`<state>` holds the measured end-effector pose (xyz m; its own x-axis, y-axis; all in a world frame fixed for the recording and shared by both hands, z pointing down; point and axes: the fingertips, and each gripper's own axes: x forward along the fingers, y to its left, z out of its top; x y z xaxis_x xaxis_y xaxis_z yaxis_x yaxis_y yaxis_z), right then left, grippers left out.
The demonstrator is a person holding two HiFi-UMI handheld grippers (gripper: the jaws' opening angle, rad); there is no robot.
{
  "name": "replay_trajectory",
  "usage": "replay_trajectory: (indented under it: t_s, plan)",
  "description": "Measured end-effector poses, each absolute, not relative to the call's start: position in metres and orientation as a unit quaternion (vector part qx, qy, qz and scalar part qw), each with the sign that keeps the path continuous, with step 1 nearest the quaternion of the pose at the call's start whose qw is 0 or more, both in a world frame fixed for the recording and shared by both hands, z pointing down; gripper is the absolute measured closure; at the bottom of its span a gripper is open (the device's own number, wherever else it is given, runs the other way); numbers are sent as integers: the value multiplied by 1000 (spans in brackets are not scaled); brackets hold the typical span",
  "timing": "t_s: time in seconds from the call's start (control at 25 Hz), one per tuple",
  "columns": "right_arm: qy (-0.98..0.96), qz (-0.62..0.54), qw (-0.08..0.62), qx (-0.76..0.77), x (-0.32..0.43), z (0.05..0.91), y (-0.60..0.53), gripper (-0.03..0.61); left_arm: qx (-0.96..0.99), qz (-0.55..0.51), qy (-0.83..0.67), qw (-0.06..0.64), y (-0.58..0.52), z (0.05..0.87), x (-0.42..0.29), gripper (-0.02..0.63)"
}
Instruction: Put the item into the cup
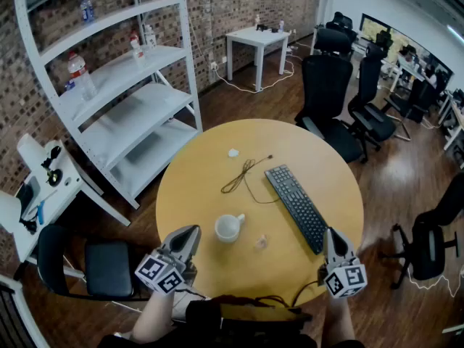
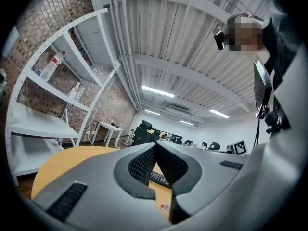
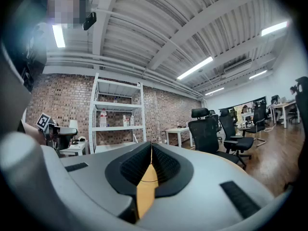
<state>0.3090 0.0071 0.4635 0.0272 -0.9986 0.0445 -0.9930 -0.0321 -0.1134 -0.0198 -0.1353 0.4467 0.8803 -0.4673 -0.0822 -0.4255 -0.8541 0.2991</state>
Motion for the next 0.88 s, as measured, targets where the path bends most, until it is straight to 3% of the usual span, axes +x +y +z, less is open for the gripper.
replay_trajectory:
  t_s: [0.2,0.28,0.88]
  plan:
    - [709,-71,-10,-702,295,474,-8,546,958,-74,-236,142,-135,450,-24,611]
    - [723,-93,-34,-684,285,486,-14,478,957,-75,-243,142,-135,449,-26,611]
    - [800,-201,-251,-507,202,605,-69,476,934,-70,-306,171,-135,470,-72,611]
